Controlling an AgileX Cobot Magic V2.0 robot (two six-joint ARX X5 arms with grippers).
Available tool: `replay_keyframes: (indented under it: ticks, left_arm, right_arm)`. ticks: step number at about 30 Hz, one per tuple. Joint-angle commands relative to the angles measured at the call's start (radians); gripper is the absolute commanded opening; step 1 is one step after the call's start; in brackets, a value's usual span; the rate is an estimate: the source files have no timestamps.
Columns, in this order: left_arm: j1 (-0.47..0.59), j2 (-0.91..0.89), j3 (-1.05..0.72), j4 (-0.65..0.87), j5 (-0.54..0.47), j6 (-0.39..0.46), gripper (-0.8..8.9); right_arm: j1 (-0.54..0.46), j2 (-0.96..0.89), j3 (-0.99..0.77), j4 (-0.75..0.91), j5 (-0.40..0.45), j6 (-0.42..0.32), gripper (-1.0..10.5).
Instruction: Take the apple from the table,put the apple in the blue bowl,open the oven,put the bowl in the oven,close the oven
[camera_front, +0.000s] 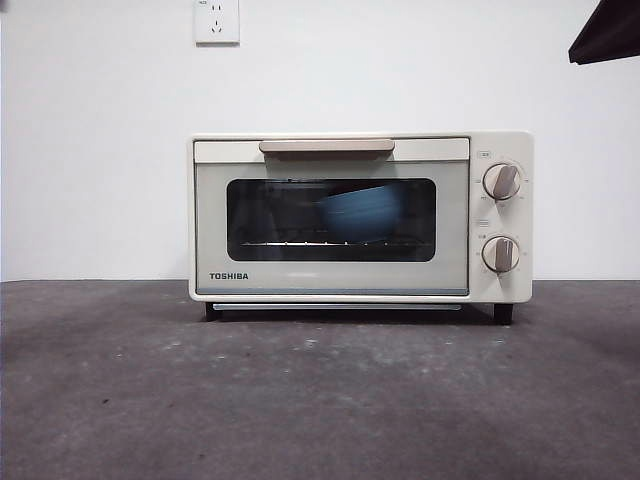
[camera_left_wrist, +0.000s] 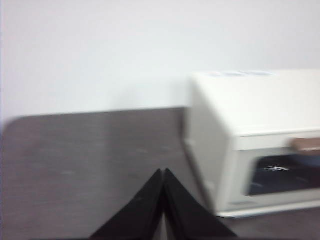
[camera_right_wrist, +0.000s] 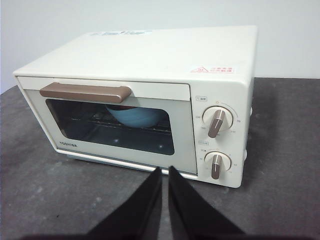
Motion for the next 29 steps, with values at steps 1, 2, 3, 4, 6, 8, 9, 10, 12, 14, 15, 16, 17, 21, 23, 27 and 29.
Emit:
replay_keyframes:
  ticks: [1,2,3,4,6,8,9,10,12,14,15,16,17,21,23,27,29]
  left_arm:
    - [0.070,-0.094,-0.101,0.051,0.000,0.051,0.07]
    - [0.092,-0.134,-0.142,0.063,0.000,0.055,0.07]
    - [0.108,-0.167,-0.177,0.069,0.000,0.056,0.07]
    - [0.124,-0.206,-0.218,0.075,0.000,0.055,0.07]
    - [0.143,-0.274,-0.294,0.079,0.000,0.055,0.07]
    - [0.150,-0.338,-0.377,0.093,0.000,0.055,0.07]
    - [0.151,-0.363,-0.412,0.099,0.000,0.055,0.07]
    - [0.152,-0.392,-0.453,0.104,-0.001,0.055,0.07]
    - [0.154,-0.428,-0.508,0.103,-0.001,0.055,0.07]
    - [0.155,-0.464,-0.560,0.095,-0.001,0.055,0.07]
    - [0.155,-0.479,-0.579,0.094,-0.001,0.055,0.07]
    - [0.155,-0.496,-0.600,0.093,-0.001,0.055,0.07]
    - [0.155,-0.507,-0.615,0.094,-0.001,0.055,0.07]
    - [0.155,-0.570,-0.666,0.085,-0.001,0.054,0.07]
    - [0.155,-0.611,-0.681,0.051,-0.001,0.054,0.07]
    - [0.155,-0.681,-0.692,-0.016,-0.001,0.055,0.07]
    - [0.155,-0.709,-0.698,-0.049,-0.001,0.051,0.07]
  right_arm:
    - [0.005,0.004,0.008,0.011,0.004,-0.011,0.1]
    - [0.005,0.004,0.008,0.011,0.004,-0.011,0.1]
    - [0.005,0.004,0.008,0.011,0.004,-0.011,0.1]
    - [0.005,0.004,0.008,0.011,0.004,-0.011,0.0]
    - [0.005,0.004,0.008,0.012,0.004,-0.011,0.1]
    - [0.005,0.004,0.008,0.011,0.004,-0.011,0.1]
    - [0.005,0.004,0.008,0.011,0.004,-0.011,0.0]
    - [0.005,0.004,0.008,0.011,0.004,-0.011,0.1]
    - [0.005,0.004,0.008,0.011,0.004,-0.011,0.1]
    - [0.005,0.004,0.008,0.011,0.004,-0.011,0.0]
    - [0.005,0.004,0.008,0.011,0.004,-0.011,0.0]
    - [0.005,0.004,0.008,0.011,0.004,-0.011,0.1]
    - [0.005,0.004,0.008,0.011,0.004,-0.011,0.0]
    - [0.005,0.004,0.008,0.011,0.004,-0.011,0.1]
    - [0.005,0.004,0.008,0.011,0.004,-0.011,0.1]
    - [0.005,0.004,0.008,0.011,0.004,-0.012,0.0]
    - [0.005,0.004,0.008,0.011,0.004,-0.011,0.1]
